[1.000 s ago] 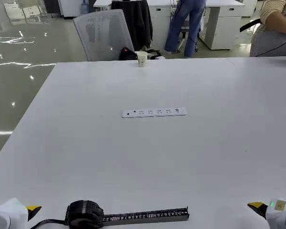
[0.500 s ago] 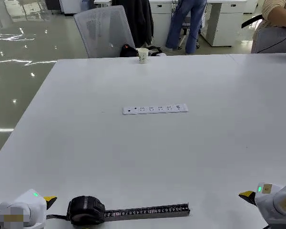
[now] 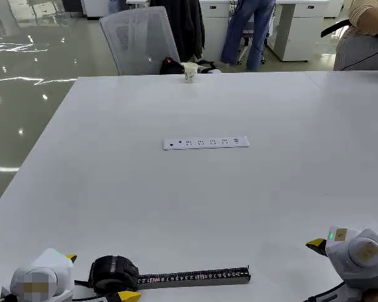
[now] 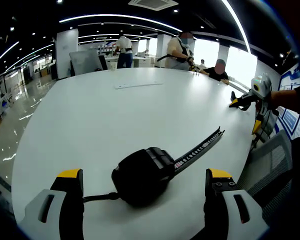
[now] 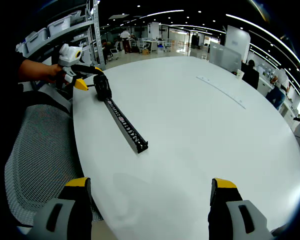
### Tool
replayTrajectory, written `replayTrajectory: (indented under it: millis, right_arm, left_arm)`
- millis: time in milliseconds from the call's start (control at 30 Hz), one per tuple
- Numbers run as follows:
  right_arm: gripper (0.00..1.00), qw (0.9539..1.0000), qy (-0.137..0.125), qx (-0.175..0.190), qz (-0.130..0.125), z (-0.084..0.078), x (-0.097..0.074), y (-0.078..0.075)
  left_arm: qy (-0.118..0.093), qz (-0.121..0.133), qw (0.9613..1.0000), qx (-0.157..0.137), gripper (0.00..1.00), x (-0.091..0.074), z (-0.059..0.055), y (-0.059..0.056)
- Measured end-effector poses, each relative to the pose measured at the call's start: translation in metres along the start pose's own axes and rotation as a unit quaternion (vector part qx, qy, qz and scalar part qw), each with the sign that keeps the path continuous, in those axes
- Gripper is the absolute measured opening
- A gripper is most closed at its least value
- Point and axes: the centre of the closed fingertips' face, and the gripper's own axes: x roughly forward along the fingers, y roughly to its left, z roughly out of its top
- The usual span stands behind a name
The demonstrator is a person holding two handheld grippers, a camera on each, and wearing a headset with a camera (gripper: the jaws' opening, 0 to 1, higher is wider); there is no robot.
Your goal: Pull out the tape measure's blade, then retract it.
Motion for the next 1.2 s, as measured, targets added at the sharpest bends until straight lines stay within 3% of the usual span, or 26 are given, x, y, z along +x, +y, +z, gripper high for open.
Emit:
replayTrajectory:
  millis: [133, 467, 600, 700, 867, 967, 1200]
  right_arm:
    - [0.99, 0.9999, -0.001, -0.01, 0.002, 0.006, 0.001, -0.003]
    - [0.99, 0.9994, 0.016, -0.029, 0.008, 0.01, 0.004, -0.011]
    - [0.99, 0.9989, 0.02, -0.041, 0.015, 0.013, 0.005, -0.011]
    - [0.99, 0.9987, 0.019, -0.041, 0.021, 0.018, 0.007, -0.01]
    - [0.99, 0.9976, 0.026, -0.056, 0.031, 0.023, 0.012, -0.009]
    - [0.99, 0.9967, 0.027, -0.067, 0.037, 0.028, 0.014, -0.008]
    - [0.99, 0.9924, 0.032, -0.105, 0.055, 0.042, 0.025, -0.004]
  left_arm:
    - [-0.012, 0.006, 0.9996, -0.023, 0.99, 0.0, 0.003, 0.001]
    - [-0.024, 0.014, 0.9993, -0.024, 0.99, 0.005, 0.011, -0.009]
    - [-0.032, 0.03, 0.9989, -0.012, 0.99, 0.007, 0.015, -0.007]
    - [-0.038, 0.042, 0.9981, -0.022, 0.99, 0.009, 0.016, -0.004]
    - [-0.04, 0.056, 0.9968, -0.04, 0.99, 0.013, 0.016, -0.002]
    - [-0.047, 0.088, 0.9948, -0.02, 0.99, 0.013, 0.016, 0.004]
    - [-0.051, 0.092, 0.9941, -0.027, 0.99, 0.019, 0.009, 0.001]
